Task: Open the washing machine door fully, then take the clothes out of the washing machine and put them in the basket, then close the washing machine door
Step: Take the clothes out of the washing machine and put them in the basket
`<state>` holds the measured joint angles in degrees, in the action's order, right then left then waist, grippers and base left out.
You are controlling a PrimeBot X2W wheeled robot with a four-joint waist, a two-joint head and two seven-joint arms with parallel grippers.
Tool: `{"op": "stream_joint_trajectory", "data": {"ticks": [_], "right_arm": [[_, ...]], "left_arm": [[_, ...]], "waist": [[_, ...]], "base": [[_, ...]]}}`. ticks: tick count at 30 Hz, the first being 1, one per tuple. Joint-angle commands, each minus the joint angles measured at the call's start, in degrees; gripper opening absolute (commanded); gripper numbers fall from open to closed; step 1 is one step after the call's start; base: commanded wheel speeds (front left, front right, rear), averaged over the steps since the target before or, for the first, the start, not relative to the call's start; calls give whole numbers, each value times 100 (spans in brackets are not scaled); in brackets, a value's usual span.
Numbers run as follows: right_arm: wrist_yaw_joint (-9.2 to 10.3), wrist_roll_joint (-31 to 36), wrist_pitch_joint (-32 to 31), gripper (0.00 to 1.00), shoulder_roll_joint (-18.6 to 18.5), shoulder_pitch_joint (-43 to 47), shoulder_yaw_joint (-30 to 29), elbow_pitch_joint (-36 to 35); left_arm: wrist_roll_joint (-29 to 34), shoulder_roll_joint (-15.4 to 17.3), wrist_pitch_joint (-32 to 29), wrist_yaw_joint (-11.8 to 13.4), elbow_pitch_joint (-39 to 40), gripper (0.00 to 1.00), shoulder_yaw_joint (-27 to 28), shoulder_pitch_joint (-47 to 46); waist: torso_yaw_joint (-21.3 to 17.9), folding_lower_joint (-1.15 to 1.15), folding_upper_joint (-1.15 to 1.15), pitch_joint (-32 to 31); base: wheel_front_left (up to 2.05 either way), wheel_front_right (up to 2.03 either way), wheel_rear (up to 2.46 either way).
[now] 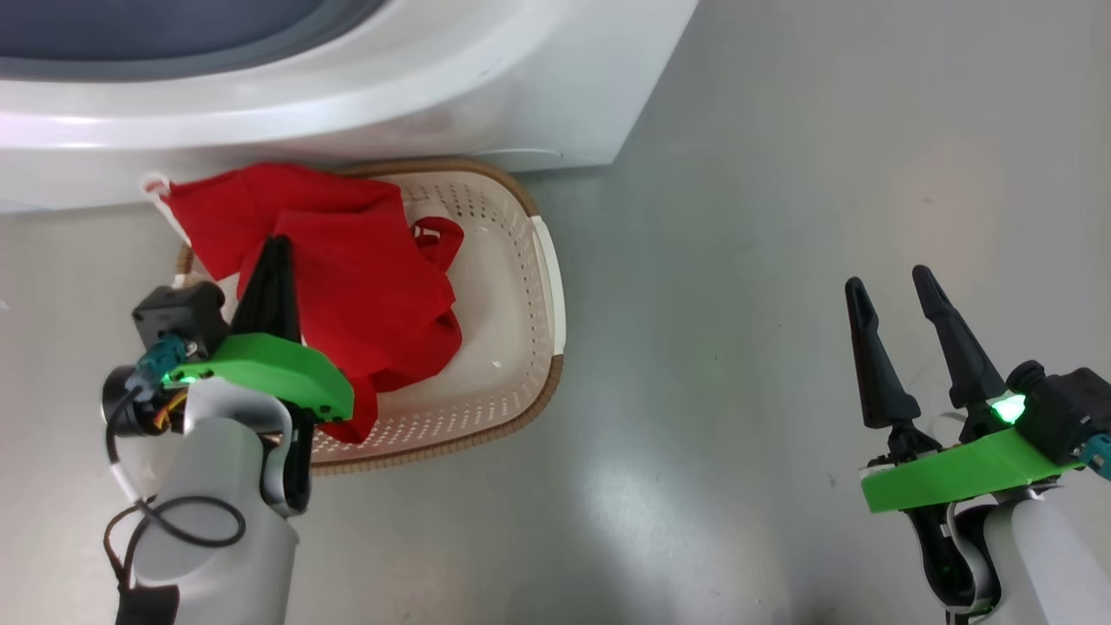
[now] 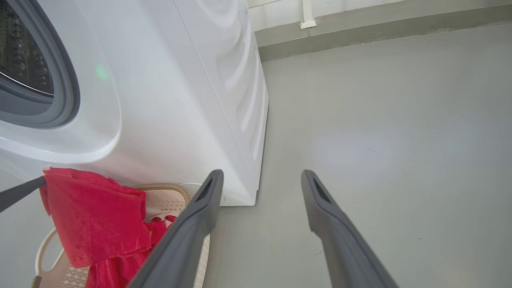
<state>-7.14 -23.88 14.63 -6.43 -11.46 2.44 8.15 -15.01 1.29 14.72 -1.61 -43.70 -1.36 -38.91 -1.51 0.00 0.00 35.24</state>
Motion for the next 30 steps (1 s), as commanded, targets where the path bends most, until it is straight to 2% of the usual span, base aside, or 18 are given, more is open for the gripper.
{"op": "stream_joint_trajectory", "data": {"ticks": [1, 8, 16, 30], "right_arm": [[-35, 1, 37, 100, -3, -9, 132, -142], [-35, -9, 37, 100, 27, -125, 158, -175], [-35, 7, 37, 100, 32, -223, 160, -212], [-35, 6, 37, 100, 15, -384, 248, -188]], "left_arm": [[55, 159, 28, -31, -48, 0, 159, 2], [218, 159, 28, -120, -1017, 0, 197, -373], [361, 166, 28, -103, -1829, 0, 134, -751], [408, 276, 28, -76, -2696, 0, 93, -1294]], "waist": [[-69, 0, 0, 124], [-157, 0, 0, 424], [-187, 0, 0, 696], [-283, 0, 0, 919]], "base": [[0, 0, 0], [0, 0, 0], [0, 0, 0], [0, 0, 0]]}}
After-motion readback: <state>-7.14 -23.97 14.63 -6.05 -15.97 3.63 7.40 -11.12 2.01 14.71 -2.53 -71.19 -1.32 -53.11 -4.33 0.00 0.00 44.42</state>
